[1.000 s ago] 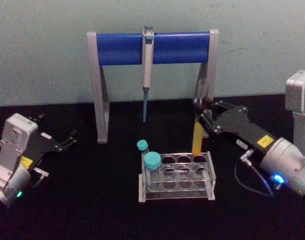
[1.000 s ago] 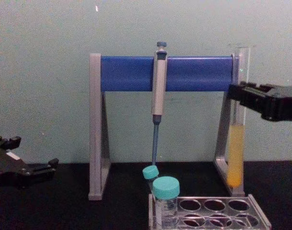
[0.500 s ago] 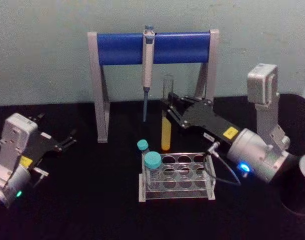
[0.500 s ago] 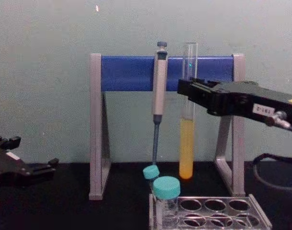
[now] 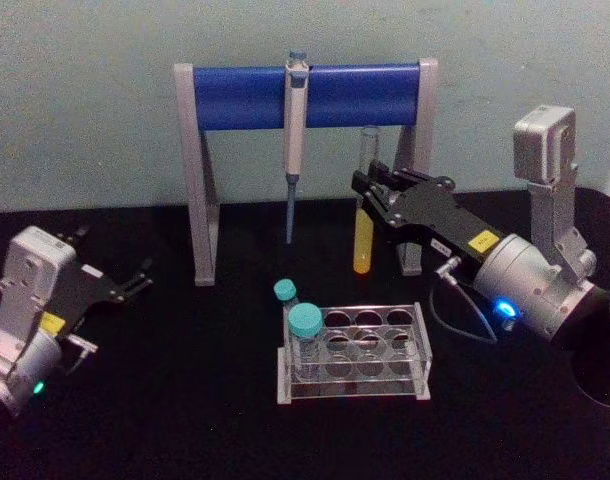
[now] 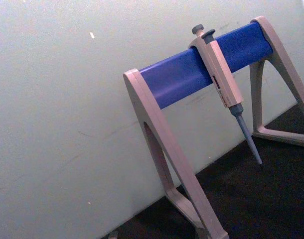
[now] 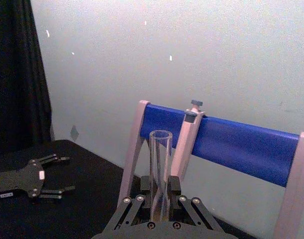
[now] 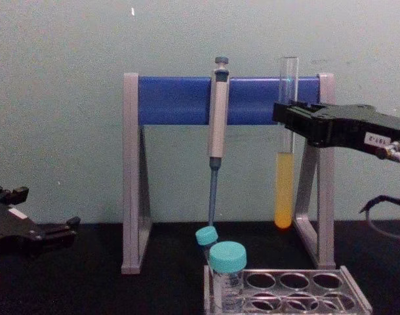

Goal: Pick up the test tube from the test tube rack, shake it, then place it back into the test tube rack.

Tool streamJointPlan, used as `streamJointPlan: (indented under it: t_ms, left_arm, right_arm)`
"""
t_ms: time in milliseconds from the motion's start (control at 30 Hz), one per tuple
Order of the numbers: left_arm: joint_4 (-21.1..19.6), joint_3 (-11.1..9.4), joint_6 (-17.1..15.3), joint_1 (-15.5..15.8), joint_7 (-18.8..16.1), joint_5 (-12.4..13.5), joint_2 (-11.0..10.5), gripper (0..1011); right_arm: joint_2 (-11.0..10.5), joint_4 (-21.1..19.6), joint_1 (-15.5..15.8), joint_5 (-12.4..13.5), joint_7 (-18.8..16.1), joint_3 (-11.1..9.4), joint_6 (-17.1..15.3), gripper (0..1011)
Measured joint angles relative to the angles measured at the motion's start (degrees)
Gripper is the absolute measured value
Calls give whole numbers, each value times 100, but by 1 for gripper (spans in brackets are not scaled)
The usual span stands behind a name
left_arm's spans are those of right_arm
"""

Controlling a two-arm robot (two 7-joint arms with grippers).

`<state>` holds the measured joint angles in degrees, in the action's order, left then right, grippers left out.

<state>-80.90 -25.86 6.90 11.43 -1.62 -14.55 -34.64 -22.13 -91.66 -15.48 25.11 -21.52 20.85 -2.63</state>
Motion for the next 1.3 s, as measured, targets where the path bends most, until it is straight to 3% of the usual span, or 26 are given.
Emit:
streamJointPlan:
  t_ms: [533,867,1067,1300]
  left_arm:
    - [0,0,0,0,0,0,0,1001]
    - [0,0,0,0,0,0,0,1001]
    - [0,0,0,0,0,0,0,1001]
    - [0,0,0,0,0,0,0,1001]
  right_arm:
    - [-131,-173,165,-66,85,-207,-54,217]
    - [-528,-1013,958,155,70,-513,-214,217]
    - [-514,-1171,1063,254,-50,-366,-220,217]
    - [-258,-832,606,221,-161,-8,-142,217]
